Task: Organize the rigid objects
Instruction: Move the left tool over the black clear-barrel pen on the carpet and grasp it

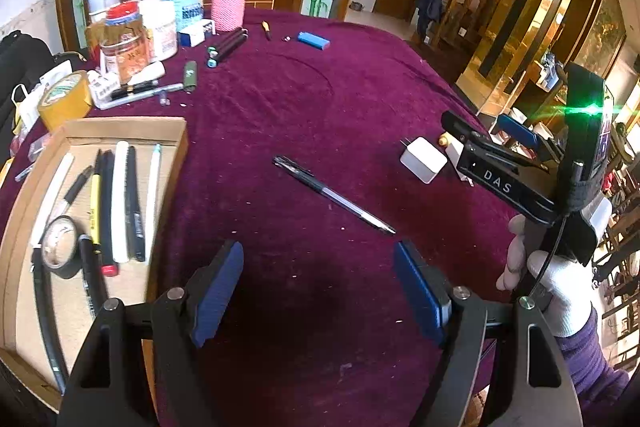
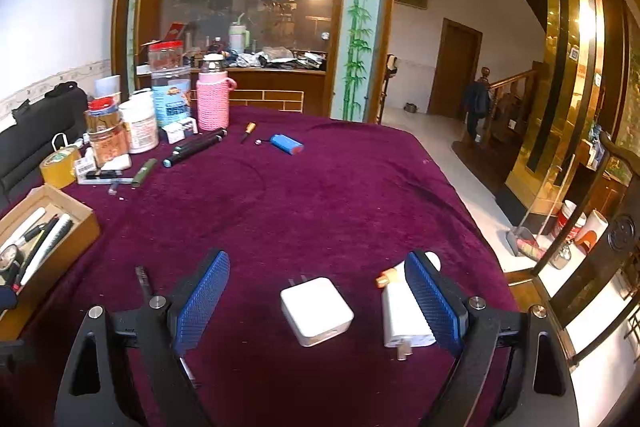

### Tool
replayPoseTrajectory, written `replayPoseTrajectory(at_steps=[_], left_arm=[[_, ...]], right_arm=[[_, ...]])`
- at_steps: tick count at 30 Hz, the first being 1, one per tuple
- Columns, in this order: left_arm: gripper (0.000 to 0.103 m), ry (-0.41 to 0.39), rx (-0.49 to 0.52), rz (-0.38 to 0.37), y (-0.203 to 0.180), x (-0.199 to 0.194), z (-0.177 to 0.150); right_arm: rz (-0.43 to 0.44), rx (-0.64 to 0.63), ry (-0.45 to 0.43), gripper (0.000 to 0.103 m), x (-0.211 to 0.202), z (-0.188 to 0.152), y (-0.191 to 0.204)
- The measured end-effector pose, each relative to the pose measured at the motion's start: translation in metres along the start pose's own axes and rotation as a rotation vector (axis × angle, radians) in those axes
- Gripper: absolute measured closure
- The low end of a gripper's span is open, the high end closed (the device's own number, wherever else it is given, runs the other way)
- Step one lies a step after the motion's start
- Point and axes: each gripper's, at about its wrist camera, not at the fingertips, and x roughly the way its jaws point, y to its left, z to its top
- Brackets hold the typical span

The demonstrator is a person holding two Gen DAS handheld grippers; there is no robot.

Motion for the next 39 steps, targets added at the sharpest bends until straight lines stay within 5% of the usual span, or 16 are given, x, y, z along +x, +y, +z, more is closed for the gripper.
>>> replayPoseTrajectory(at_steps=[9,19,23,29,32,35,39], left_arm=[[0.026,0.043,-0.004,0.000,-0.012,0.025,0.008],[0.027,0.151,-0.127,-0.023,-0.013,0.090,0.028],[0.027,0.192,-0.133,0.024,-0.019,0.120,0.034],[0.027,0.146,0.009,0.157,-0.034,0.140,0.042],[0.047,0.144,0.107,0.189,-0.037,0.134,0.035],[0.069,0.176,0.095,0.184,-0.020,0.119,0.030],[0.069,0.198,0.021,0.181,0.008,0.105,0.024]], right_arm=[[-0.037,0.014,0.013,0.011,0.012,0.000,-0.027],[-0.074,0.032,0.009,0.011,0.026,0.003,-0.043],[-0.095,0.064,-0.028,0.010,0.028,-0.001,-0.051],[-0.098,0.152,-0.019,0.010,0.036,-0.004,-0.074],[-0.102,0.196,-0.018,0.010,0.036,-0.004,-0.084],[-0.096,0.242,-0.013,0.009,0.036,-0.006,-0.092],[-0.082,0.255,-0.001,0.009,0.037,-0.006,-0.094]])
